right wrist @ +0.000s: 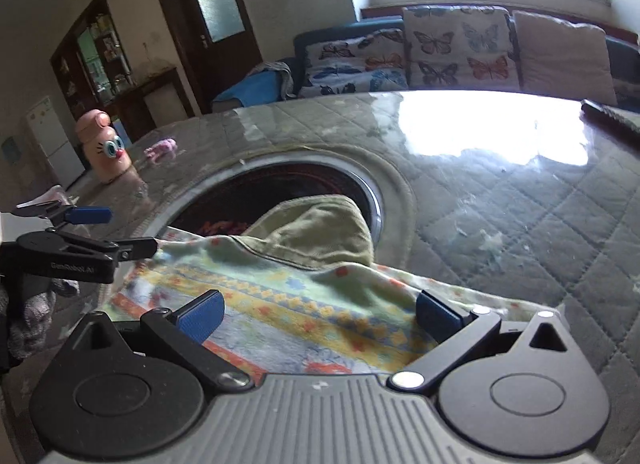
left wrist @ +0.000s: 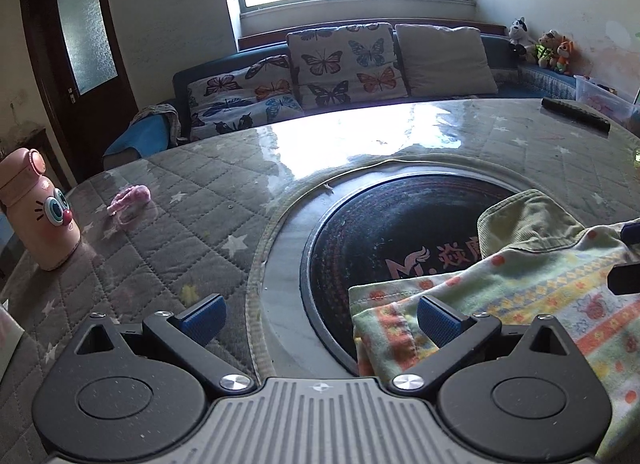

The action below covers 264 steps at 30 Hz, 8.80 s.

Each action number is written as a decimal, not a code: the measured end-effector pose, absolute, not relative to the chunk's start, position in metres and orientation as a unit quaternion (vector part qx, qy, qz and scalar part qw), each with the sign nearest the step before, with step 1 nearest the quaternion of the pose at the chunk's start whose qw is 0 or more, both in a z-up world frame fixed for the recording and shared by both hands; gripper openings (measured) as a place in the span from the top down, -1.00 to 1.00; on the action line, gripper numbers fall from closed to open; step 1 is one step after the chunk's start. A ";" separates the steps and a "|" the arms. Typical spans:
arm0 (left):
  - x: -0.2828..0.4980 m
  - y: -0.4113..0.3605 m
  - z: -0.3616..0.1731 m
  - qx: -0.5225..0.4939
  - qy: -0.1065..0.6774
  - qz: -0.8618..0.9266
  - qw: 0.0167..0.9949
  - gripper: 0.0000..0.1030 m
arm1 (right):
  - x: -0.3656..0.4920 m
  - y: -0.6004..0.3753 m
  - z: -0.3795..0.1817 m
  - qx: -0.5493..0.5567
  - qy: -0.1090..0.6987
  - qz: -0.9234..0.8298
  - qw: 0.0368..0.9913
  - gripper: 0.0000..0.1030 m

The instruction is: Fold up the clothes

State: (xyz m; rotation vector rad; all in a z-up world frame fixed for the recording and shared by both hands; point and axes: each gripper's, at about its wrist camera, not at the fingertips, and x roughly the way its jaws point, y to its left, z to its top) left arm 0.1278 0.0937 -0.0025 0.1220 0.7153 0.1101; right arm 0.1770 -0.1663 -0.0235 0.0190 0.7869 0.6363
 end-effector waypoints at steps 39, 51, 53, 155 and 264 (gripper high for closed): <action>0.097 0.132 0.022 0.030 0.319 0.066 0.945 -0.97 | 0.035 -0.029 0.016 -0.257 0.265 0.469 0.803 -0.97; 0.089 0.156 0.032 -0.051 0.323 0.062 0.943 -0.99 | 0.013 0.005 0.000 -0.337 0.238 0.467 0.782 -0.60; 0.089 0.156 0.031 -0.078 0.331 0.050 0.939 -0.99 | 0.014 0.010 -0.005 -0.353 0.237 0.460 0.780 -0.41; 0.166 -0.032 0.058 -0.129 0.398 -0.139 0.898 0.80 | 0.119 -0.318 0.053 0.017 0.253 0.078 0.964 0.88; 0.260 -0.219 0.000 0.084 0.401 -0.213 0.887 0.05 | 0.179 -0.415 -0.016 0.058 0.349 -0.039 0.935 0.50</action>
